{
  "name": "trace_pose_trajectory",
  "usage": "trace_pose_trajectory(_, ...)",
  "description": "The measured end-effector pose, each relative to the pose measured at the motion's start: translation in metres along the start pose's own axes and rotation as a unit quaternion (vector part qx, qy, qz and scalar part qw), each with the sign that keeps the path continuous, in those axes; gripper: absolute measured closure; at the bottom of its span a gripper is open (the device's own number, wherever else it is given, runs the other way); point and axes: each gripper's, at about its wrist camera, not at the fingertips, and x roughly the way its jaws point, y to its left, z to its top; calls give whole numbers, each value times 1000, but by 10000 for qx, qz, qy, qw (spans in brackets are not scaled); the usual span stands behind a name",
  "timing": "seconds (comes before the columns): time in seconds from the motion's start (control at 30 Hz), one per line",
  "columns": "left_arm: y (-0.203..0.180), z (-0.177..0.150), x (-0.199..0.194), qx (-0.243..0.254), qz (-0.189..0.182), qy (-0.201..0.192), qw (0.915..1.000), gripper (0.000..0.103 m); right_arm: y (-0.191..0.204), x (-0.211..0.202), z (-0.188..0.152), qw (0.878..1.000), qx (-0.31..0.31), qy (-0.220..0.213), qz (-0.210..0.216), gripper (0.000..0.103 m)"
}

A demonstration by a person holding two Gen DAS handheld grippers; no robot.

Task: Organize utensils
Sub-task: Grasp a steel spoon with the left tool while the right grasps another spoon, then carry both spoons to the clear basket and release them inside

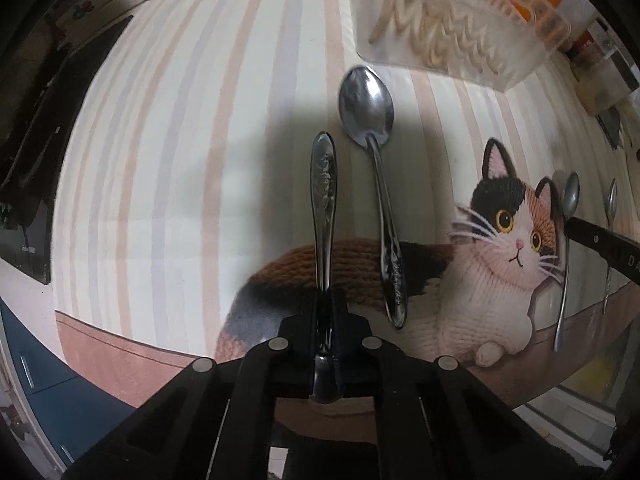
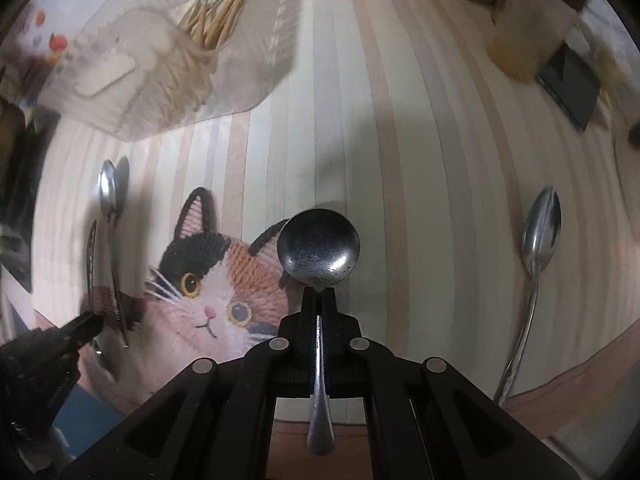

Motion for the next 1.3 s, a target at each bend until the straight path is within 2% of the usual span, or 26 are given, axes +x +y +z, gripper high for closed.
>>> trace_pose_trajectory(0.2,30,3,-18,-278,-67,-152,9995,99,-25,-20,5,9993,168,-184,262,101)
trace_pose_trajectory(0.5,65,13,-61,-643,-137,-519,9965,99,-19,-65,15,9978,124,-530,377,103)
trace_pose_trajectory(0.57,70,14,-70,-688,-131,-604,9957,99,-19,-66,18,9977,162,-506,431,103)
trace_pose_trajectory(0.67,76,11,-79,-722,-97,-716,9948,99,-18,-51,26,9975,349,-241,558,102)
trace_pose_trajectory(0.73,74,12,-81,-708,-55,-754,9946,99,-17,-32,30,9980,388,71,497,93)
trace_pose_trajectory(0.77,73,12,-81,-695,-32,-762,9947,99,-15,-24,31,9976,453,123,514,76)
trace_pose_trajectory(0.83,71,11,-77,-661,9,-748,9950,99,-12,-15,33,9977,511,75,443,60)
trace_pose_trajectory(0.93,61,14,-63,-621,68,-719,9955,99,-2,1,38,9989,437,27,194,54)
trace_pose_trajectory(0.97,58,15,-60,-618,80,-704,9956,99,4,1,39,9991,361,-120,162,46)
trace_pose_trajectory(1.03,55,18,-55,-606,108,-681,9958,99,17,4,41,9997,138,-173,-56,43)
trace_pose_trajectory(1.07,53,20,-53,-597,124,-678,9958,99,21,7,42,9996,90,-180,-196,44)
trace_pose_trajectory(1.13,51,23,-51,-593,149,-695,9957,99,30,7,41,9977,-34,-328,-593,59)
trace_pose_trajectory(1.3,49,28,-55,-560,155,-782,9952,99,28,4,38,9981,33,-421,-447,60)
